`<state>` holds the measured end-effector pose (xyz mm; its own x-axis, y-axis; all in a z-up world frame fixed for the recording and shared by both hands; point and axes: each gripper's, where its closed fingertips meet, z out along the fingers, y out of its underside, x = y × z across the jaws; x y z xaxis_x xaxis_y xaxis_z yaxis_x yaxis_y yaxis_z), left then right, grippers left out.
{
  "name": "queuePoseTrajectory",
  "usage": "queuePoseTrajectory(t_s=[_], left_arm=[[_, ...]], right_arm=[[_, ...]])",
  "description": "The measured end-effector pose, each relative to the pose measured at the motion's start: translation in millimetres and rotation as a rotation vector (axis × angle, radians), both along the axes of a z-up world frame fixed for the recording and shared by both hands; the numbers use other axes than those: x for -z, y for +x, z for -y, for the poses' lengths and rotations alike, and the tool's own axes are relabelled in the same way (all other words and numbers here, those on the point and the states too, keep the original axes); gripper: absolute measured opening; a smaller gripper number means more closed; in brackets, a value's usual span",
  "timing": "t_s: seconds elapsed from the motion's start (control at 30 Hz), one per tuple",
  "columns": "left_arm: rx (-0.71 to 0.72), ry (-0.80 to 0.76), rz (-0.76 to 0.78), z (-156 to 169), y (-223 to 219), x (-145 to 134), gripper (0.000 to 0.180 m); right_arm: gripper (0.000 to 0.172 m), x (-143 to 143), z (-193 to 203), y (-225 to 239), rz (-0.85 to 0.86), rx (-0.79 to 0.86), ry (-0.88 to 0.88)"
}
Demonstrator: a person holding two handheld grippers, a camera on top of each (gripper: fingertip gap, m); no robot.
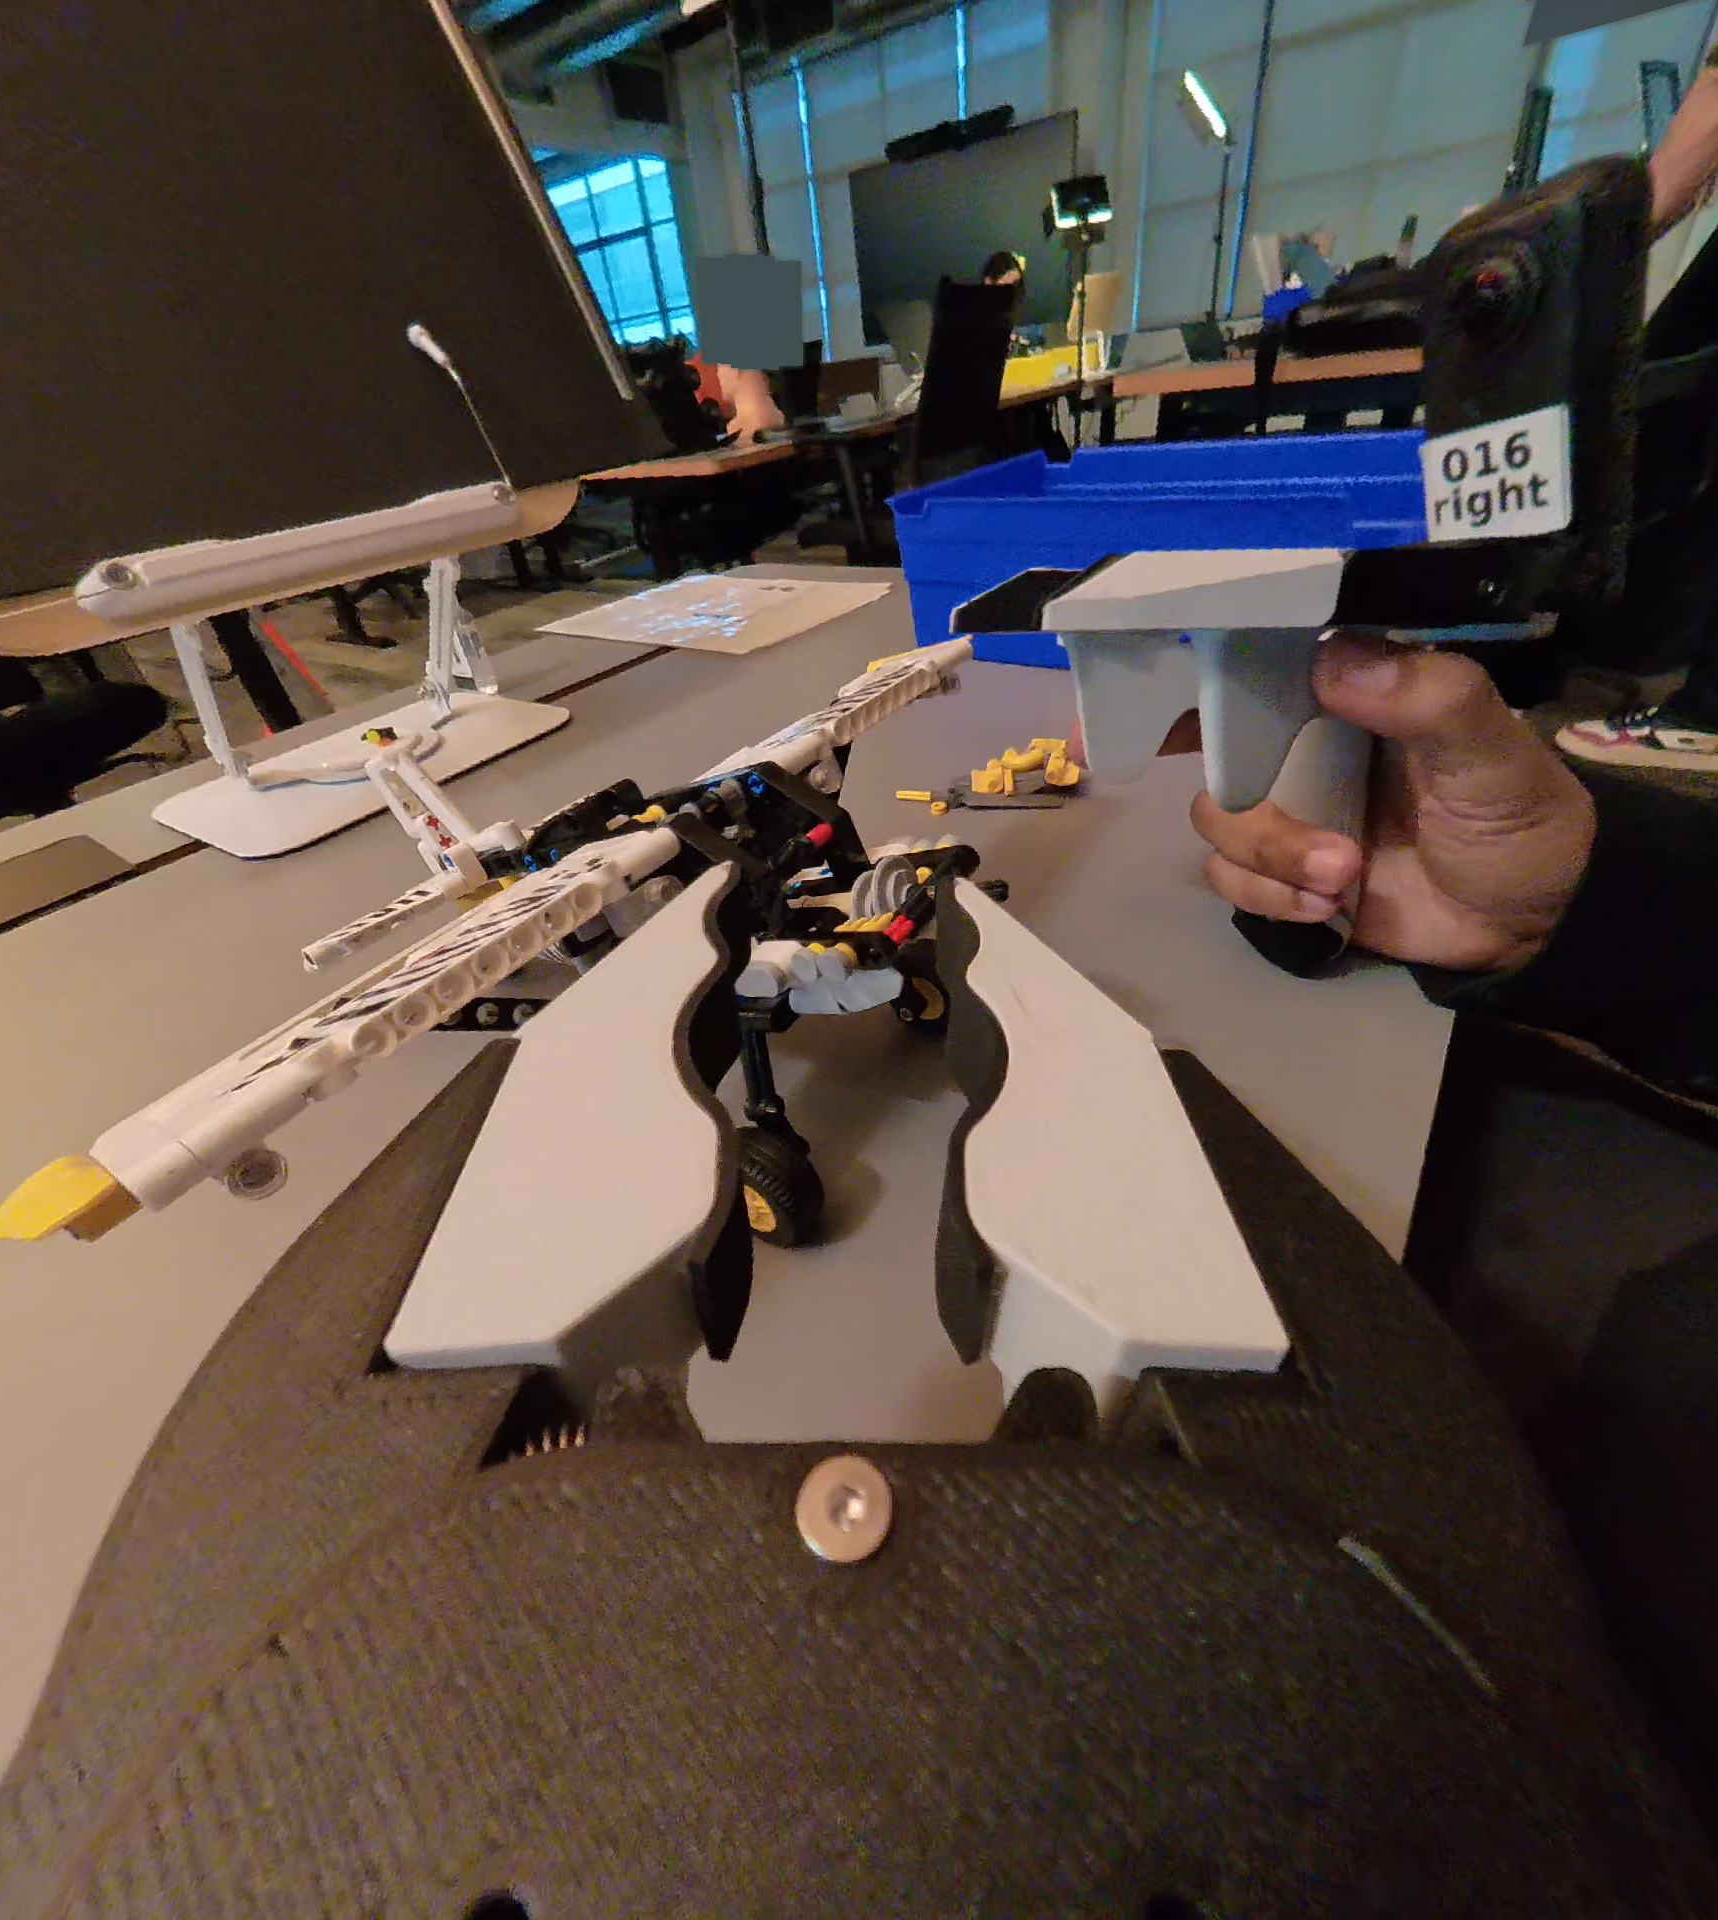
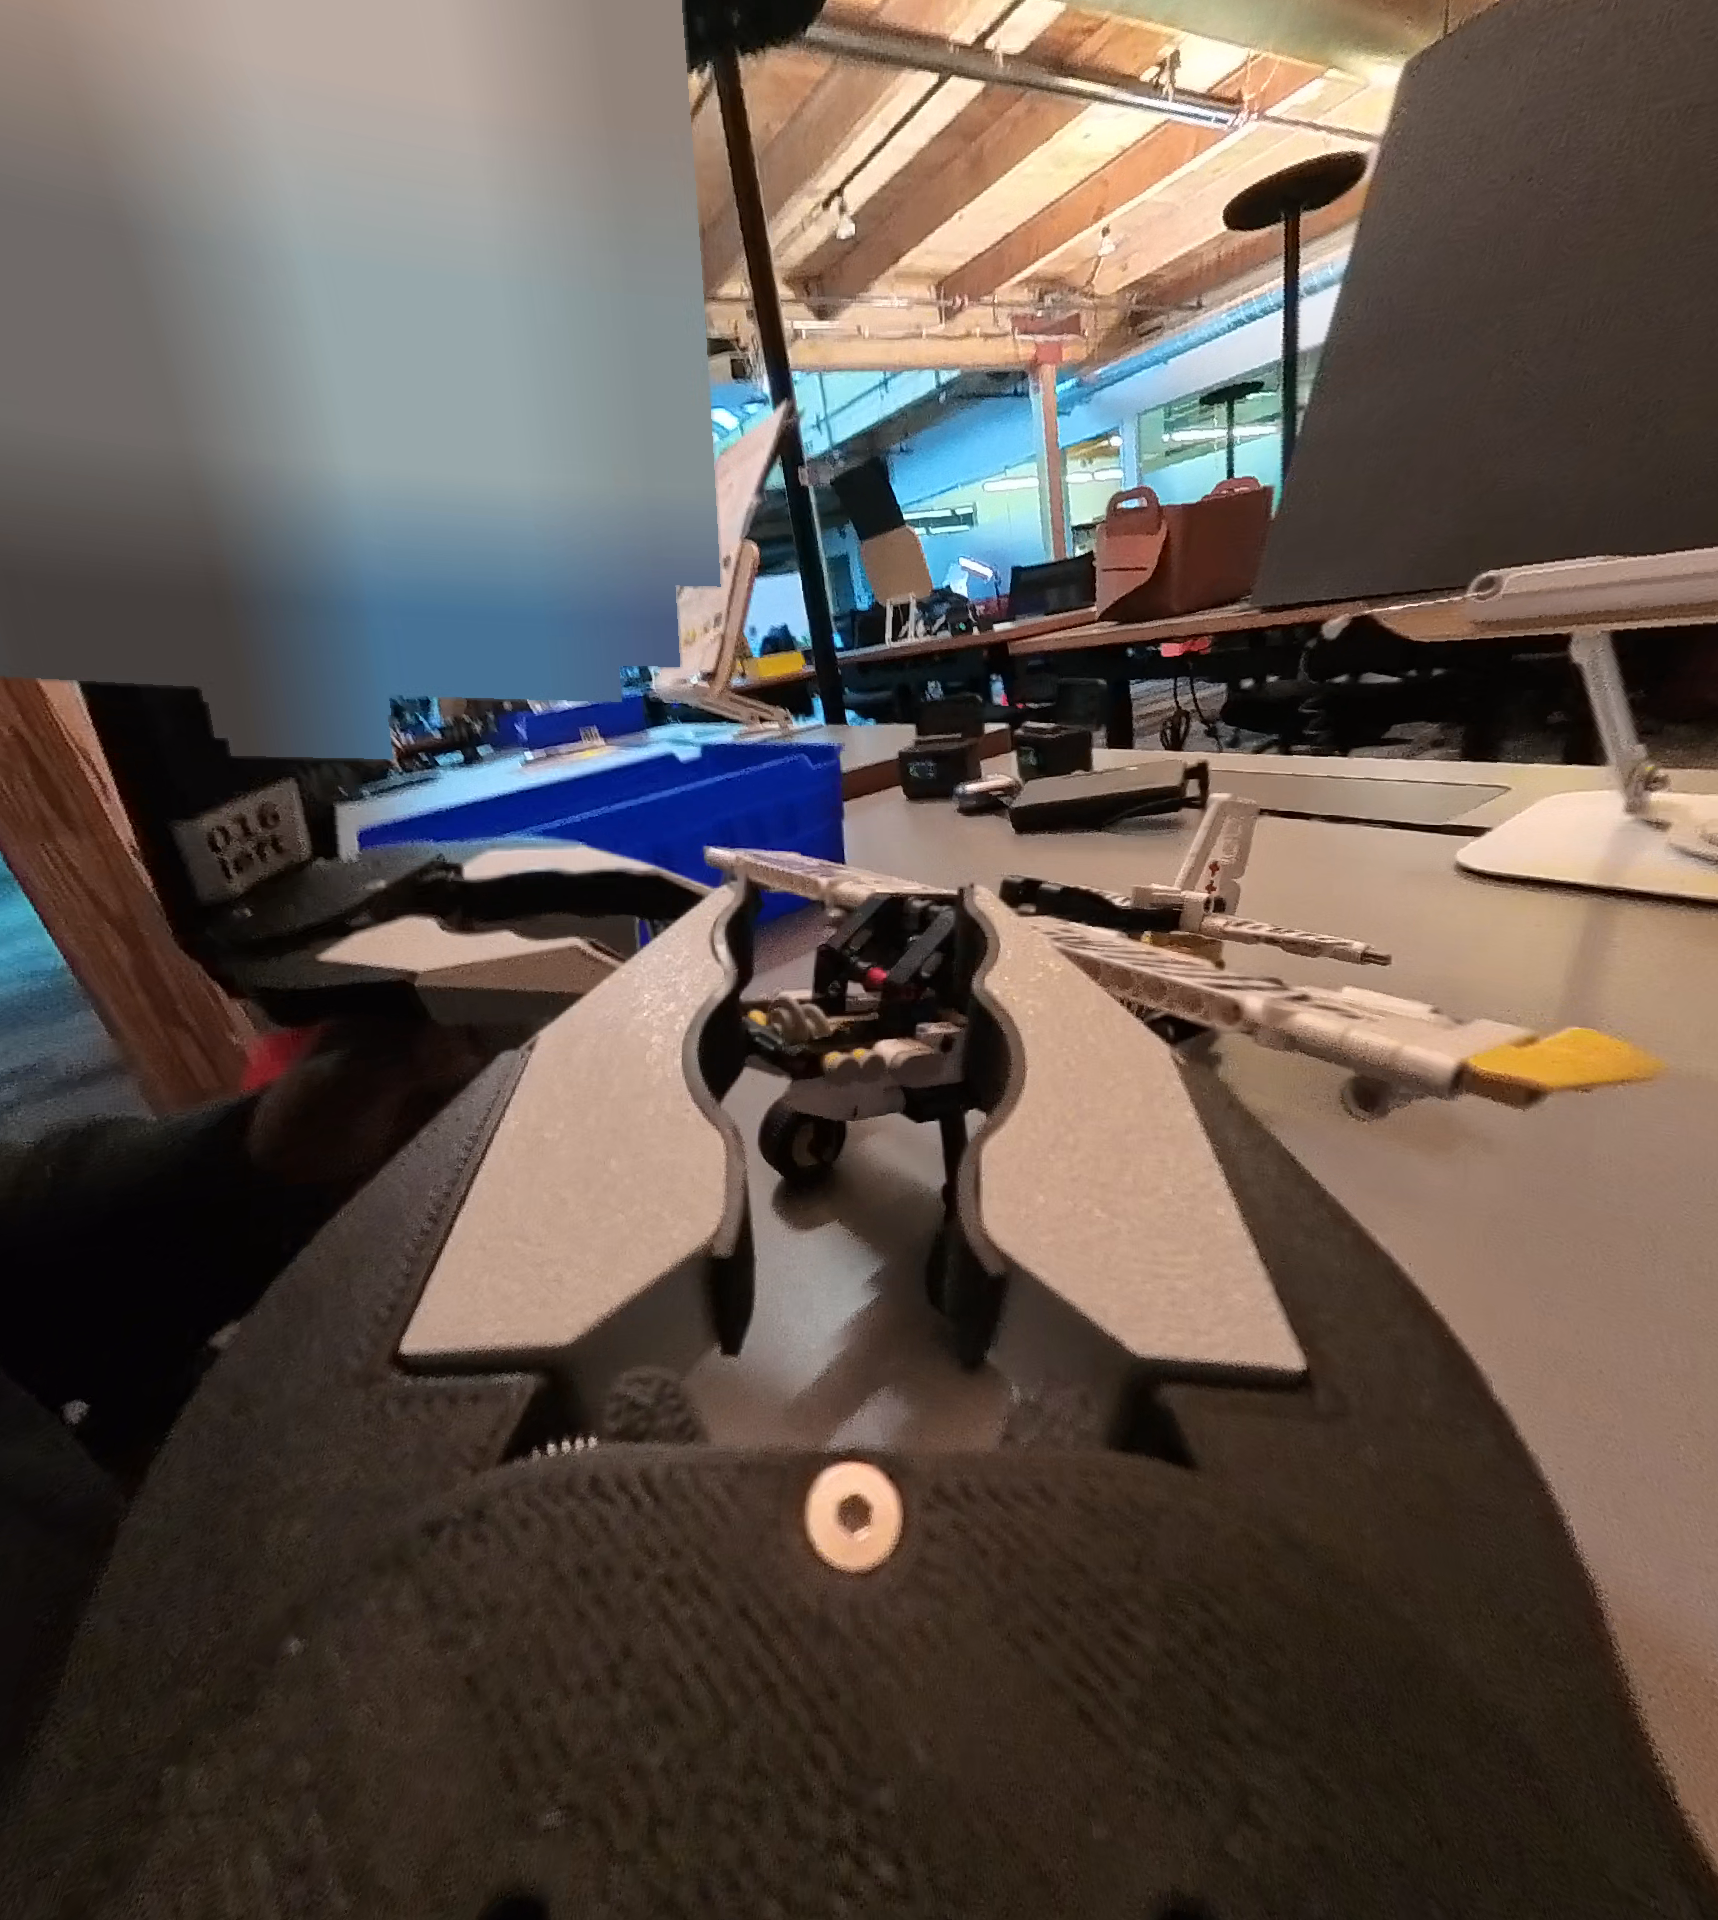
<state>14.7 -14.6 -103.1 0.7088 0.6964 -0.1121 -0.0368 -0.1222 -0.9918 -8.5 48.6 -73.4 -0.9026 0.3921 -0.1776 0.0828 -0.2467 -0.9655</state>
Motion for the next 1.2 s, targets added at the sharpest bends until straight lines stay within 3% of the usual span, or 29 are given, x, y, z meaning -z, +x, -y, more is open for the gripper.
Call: queuePoseTrajectory(t_s=[0.3, 0.5, 0.63, 0.77, 1.2], left_arm=[[-0.026, -0.056, 0.02, -3, -4, 7, 0.027], [0.004, -0.023, -0.037, -3, 6, -1, 0.0], [-0.004, -0.097, 0.01, -2, 4, 10, 0.0], [0.006, -0.111, 0.082, -2, 4, 17, 0.0], [0.031, -0.109, 0.157, -5, 3, 24, 0.0]], right_arm=[[0.035, 12, 19, 9, -0.125, 0.042, 0.177], [0.02, 18, 16, 6, -0.148, 0.099, 0.246], [0.016, 21, 11, -1, -0.147, 0.157, 0.279], [0.001, 24, 14, 6, -0.135, 0.074, 0.286], [0.0, 45, 26, 8, -0.115, 0.037, 0.446]])
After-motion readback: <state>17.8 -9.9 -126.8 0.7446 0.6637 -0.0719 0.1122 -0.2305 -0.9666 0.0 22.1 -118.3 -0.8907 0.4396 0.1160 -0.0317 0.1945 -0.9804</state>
